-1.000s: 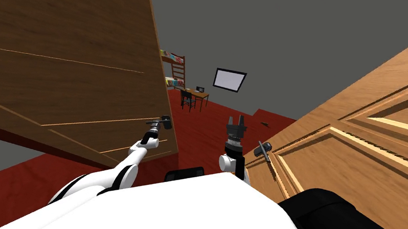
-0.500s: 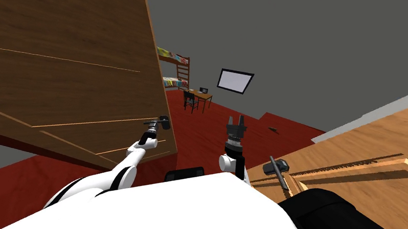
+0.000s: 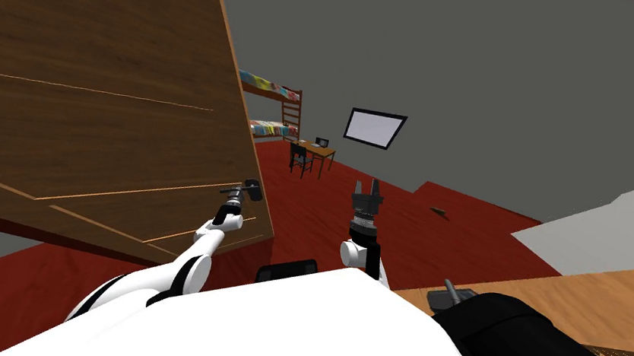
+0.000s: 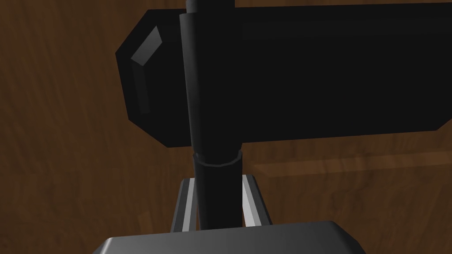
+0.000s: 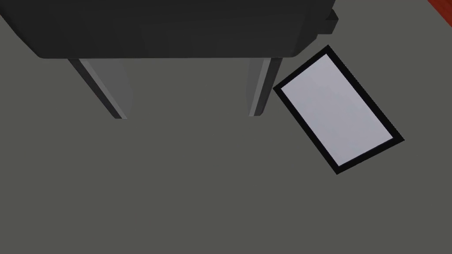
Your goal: Push the door open
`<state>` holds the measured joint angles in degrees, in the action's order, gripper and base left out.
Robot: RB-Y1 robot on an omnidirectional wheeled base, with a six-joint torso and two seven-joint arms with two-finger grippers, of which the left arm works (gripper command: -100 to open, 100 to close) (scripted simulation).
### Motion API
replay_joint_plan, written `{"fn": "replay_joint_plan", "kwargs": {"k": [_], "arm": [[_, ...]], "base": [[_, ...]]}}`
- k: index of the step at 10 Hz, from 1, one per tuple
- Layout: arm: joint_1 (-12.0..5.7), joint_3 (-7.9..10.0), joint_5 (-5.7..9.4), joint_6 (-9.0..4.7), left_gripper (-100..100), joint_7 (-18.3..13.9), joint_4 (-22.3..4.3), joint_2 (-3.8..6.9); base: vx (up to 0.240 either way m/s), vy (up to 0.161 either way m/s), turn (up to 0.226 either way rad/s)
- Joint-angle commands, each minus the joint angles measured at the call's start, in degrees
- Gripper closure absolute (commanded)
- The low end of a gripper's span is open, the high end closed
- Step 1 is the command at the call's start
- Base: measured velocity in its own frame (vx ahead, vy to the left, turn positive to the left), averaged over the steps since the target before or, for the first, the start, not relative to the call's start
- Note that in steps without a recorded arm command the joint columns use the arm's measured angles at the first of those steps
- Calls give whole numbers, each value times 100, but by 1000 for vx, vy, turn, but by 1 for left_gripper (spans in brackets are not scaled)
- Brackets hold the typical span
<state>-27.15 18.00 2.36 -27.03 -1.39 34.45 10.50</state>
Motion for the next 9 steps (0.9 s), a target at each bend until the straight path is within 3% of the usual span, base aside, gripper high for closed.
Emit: {"fn": "replay_joint_plan", "kwargs": {"k": [1, 8, 9], "arm": [[40, 63, 17, 9, 100, 35, 72, 32], [82, 178, 54, 29, 100, 96, 77, 59], [103, 286, 89, 25, 100, 131, 80, 113]], "base": [[171, -83, 115], [141, -87, 93], [125, -27, 53]]}}
